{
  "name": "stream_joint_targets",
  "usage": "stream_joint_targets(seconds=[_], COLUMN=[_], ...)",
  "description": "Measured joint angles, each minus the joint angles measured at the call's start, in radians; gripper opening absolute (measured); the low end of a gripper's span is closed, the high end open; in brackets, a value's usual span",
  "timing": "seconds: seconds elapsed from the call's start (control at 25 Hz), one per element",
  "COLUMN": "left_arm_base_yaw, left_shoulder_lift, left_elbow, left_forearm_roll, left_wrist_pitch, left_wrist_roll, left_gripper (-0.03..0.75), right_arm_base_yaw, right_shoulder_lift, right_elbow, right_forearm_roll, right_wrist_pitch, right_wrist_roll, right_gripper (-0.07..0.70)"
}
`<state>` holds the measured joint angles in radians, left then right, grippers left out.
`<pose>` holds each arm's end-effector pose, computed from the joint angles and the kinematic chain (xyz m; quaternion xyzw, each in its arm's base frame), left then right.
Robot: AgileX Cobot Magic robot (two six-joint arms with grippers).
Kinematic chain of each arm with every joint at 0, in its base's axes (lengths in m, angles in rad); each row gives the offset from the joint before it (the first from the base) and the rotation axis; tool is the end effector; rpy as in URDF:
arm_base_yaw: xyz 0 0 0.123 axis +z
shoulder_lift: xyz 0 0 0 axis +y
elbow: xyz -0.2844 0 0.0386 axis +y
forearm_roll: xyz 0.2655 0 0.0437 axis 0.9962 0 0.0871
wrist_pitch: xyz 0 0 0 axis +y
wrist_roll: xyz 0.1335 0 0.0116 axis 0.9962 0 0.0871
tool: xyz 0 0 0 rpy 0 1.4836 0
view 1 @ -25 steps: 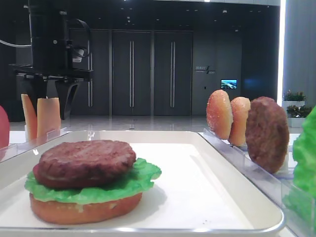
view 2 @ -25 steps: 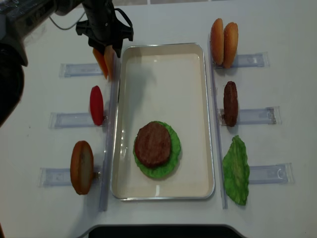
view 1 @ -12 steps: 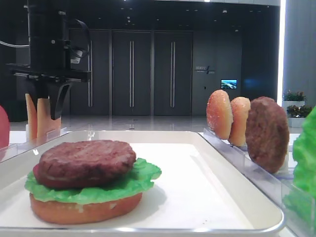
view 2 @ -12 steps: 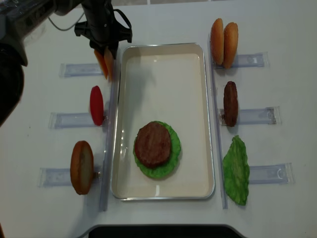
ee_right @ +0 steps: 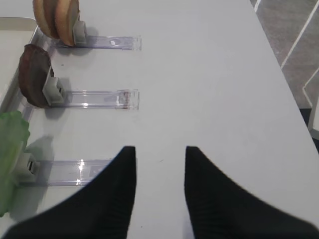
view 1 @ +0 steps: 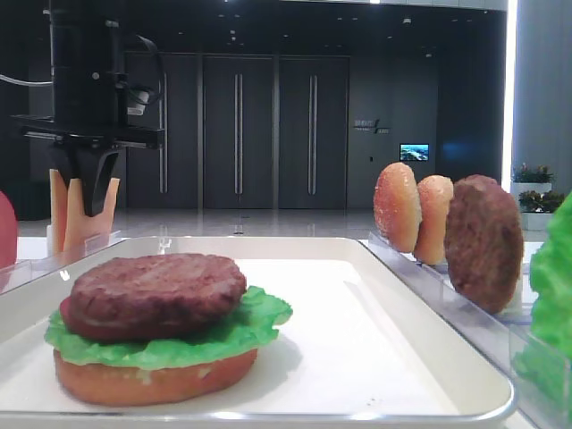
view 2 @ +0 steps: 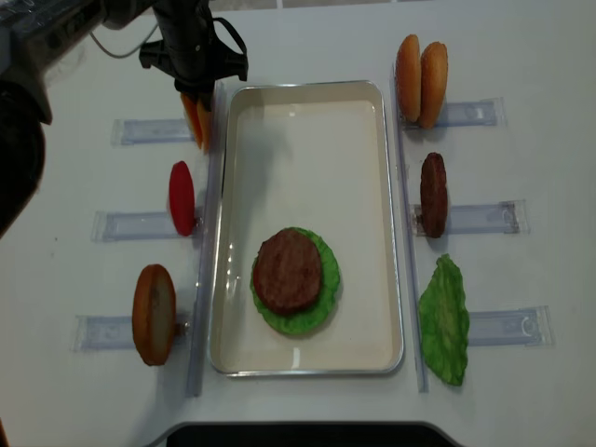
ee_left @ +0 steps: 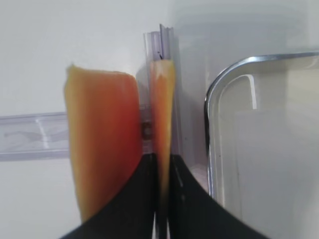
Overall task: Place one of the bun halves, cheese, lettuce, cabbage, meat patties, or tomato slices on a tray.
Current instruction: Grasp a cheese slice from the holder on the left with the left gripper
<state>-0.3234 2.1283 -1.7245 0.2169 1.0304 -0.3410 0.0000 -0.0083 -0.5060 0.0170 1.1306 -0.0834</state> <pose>0.4583 -0.1275 0.1517 0.0363 0.9883 0.0569 0.1370 0.0406 0.0021 0.2602 -0.0368 0.8666 -0.0123 0.4975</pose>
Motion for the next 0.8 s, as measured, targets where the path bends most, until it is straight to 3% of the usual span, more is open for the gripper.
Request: stream_joint_targets(seconds=[0.8], left_arm_base_yaw=[0.000], left_shoulder_lift=[0.000], left_elbow=[0.000], left_forearm_roll=[-0.023], left_wrist_pitch=[0.021], left_wrist_roll=[0.012], left_gripper=[0.030], right_arm_base_yaw=[0.000], right_shoulder_lift=[0.000], right_elbow=[0.000], right_forearm_roll=[0.000], right_wrist_pitch=[0.000], right_wrist_roll=[0.000], right_gripper=[0.235])
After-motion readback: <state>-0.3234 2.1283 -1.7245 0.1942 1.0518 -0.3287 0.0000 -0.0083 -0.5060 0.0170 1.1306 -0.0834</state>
